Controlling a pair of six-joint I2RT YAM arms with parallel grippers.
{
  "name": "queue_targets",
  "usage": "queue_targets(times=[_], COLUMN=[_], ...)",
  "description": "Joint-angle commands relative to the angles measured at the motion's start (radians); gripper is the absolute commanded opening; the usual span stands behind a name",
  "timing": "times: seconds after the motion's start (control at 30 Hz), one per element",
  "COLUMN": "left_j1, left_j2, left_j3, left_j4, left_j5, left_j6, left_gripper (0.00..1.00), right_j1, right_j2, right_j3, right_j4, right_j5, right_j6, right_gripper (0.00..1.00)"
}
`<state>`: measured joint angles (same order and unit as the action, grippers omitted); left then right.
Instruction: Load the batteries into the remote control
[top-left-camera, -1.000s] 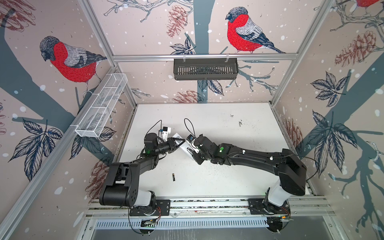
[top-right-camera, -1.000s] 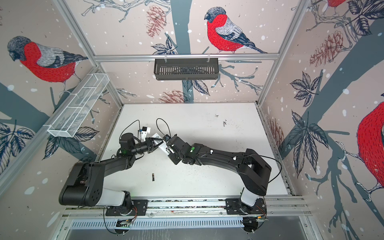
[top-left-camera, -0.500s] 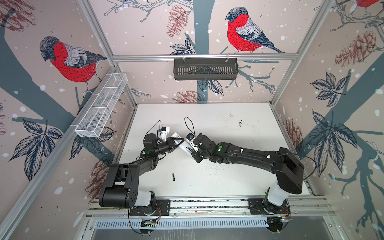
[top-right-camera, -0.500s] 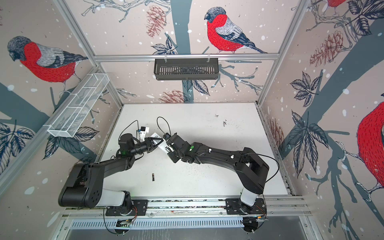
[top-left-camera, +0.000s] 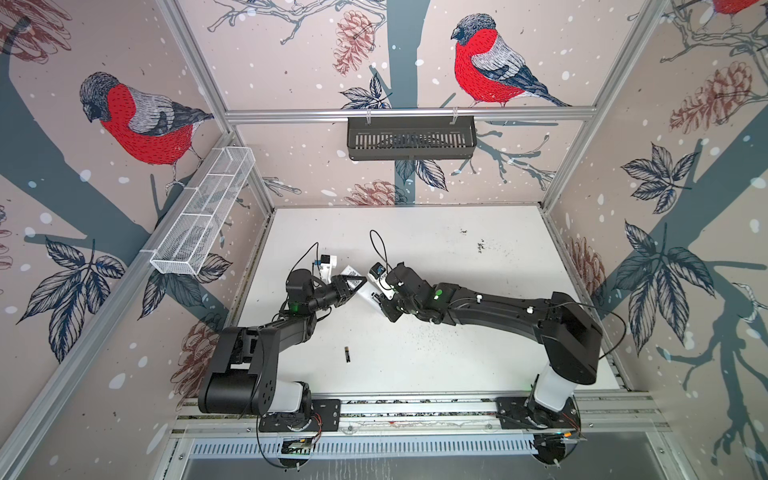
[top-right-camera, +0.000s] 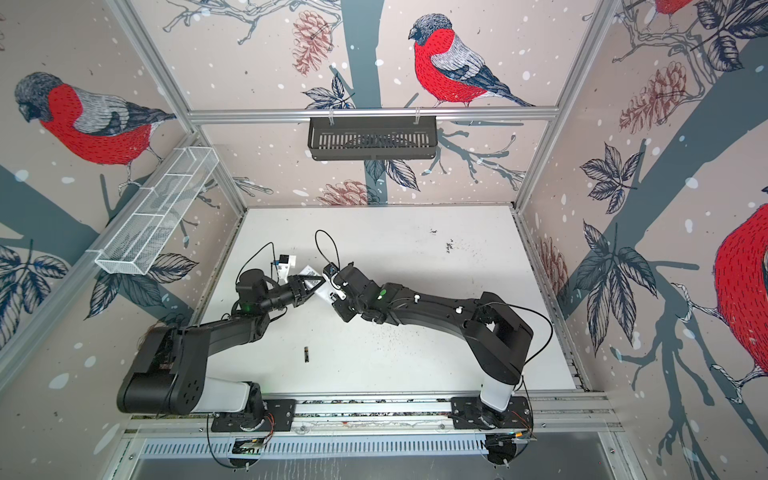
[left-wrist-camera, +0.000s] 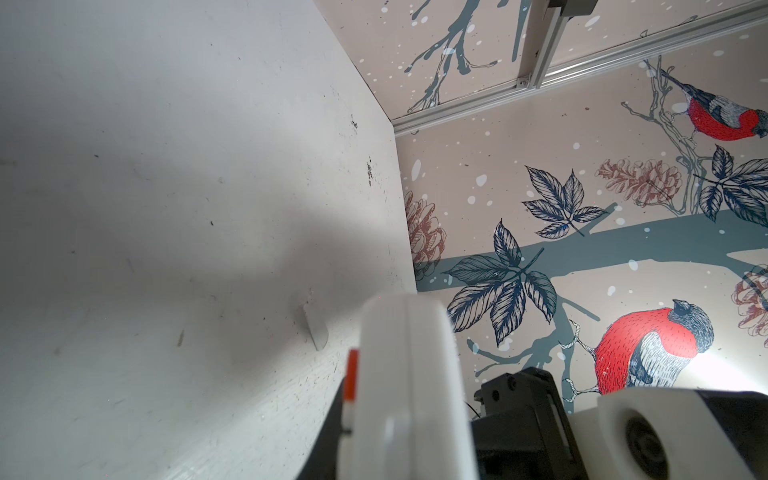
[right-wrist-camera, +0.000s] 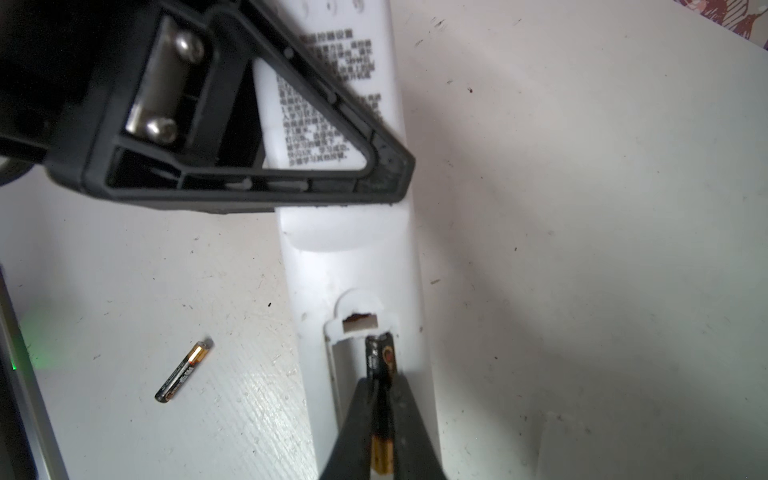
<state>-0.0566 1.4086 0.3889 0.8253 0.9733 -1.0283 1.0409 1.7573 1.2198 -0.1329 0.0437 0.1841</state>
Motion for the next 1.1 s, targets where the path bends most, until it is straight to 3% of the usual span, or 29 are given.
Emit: queue_targets(times=[0.0,0.23,0.57,1.07], left_j1=[-0.005,-0.003,0.0,-0.023], left_j2=[-0.014,-0.019,-0.027,-0.079], left_j3=[0.004,0.019,0.027,0.037], left_j4=[0.147,0.097,0.055,-0.086], left_j5=[0.229,0.239,0.258,0.259], left_j6=[-0.095,-0.06,-0.032,0.064], left_gripper=[0.0,0.0,0.0,0.0], right_j1=[-0.011,-0.034,-0.075,-0.105], right_j2=[0.029,0.031,-0.041,-0.049], right_j3=[0.013,0.006,-0.142,-0.141], right_j4=[0.001,0.002,0.122,0.096], right_j5=[0.0,0.015,-0.025,-0.039], right_j6=[-0.015,-0.039,-0.133,-0.29], right_gripper=[0.12,0.12,0.11,0.12])
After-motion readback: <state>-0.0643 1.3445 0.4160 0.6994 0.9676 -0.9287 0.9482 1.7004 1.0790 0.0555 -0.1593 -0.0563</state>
